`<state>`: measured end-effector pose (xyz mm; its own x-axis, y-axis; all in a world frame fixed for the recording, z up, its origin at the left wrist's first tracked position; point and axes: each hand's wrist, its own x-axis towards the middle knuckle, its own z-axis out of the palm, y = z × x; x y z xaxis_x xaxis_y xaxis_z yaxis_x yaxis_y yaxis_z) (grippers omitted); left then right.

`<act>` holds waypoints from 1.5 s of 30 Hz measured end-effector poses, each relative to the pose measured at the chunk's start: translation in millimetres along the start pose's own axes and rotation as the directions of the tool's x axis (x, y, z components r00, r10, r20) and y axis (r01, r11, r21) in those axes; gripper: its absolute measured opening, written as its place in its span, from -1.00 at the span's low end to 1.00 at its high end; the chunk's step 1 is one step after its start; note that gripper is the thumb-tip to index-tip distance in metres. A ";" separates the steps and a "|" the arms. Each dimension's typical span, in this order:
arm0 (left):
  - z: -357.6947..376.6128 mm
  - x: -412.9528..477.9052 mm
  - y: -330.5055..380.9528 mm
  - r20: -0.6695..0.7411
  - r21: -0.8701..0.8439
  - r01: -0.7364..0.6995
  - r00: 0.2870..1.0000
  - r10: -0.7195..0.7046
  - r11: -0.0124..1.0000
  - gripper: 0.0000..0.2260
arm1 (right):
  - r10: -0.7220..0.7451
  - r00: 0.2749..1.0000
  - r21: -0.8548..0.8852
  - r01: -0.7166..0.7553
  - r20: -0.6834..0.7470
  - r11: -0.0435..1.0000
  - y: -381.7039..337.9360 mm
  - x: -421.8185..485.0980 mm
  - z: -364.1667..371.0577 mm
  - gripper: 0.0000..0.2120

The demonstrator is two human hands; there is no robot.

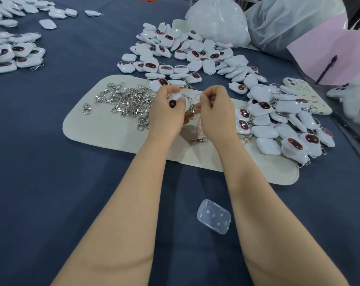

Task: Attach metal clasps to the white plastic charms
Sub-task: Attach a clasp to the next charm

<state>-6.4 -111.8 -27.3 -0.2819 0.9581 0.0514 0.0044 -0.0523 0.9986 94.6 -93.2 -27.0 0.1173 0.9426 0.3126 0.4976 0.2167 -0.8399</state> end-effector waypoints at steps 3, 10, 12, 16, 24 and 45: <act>-0.3 0.8 -1.0 0.018 0.111 -0.067 0.998 0.065 0.992 -0.77 | -0.002 0.999 0.063 0.004 -0.032 0.998 0.6 1.2 -0.7 -0.92; 2.1 0.3 -0.5 0.060 0.290 -0.192 0.981 0.182 0.938 -0.92 | -0.043 0.998 0.105 0.039 0.037 0.994 1.0 1.6 -1.3 -0.87; 1.1 2.1 -2.2 0.038 0.306 -0.181 0.983 0.178 0.935 -0.91 | -0.043 0.997 0.103 0.037 0.066 0.994 -0.4 1.2 0.0 -0.88; 2.2 3.8 -3.8 0.013 0.321 -0.173 0.984 0.178 0.931 -0.90 | -0.064 0.994 0.081 0.057 0.083 0.995 -1.6 0.5 -0.6 -0.91; 0.5 5.9 -7.8 -0.040 0.471 -0.188 0.971 0.234 0.862 -0.91 | -0.143 0.985 -0.042 0.147 0.097 0.988 -0.6 -2.6 1.2 -0.93; 2.0 0.0 -6.2 -0.001 0.603 -0.251 0.949 0.315 0.757 -0.87 | -0.101 0.991 -0.050 0.106 0.084 0.993 -1.6 -2.2 2.5 -0.95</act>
<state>-4.5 -110.9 -33.6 -0.2668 0.8925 0.3638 0.6525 -0.1105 0.7496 91.4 -95.0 -27.5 -0.0065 0.9338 0.3577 0.5496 0.3021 -0.7789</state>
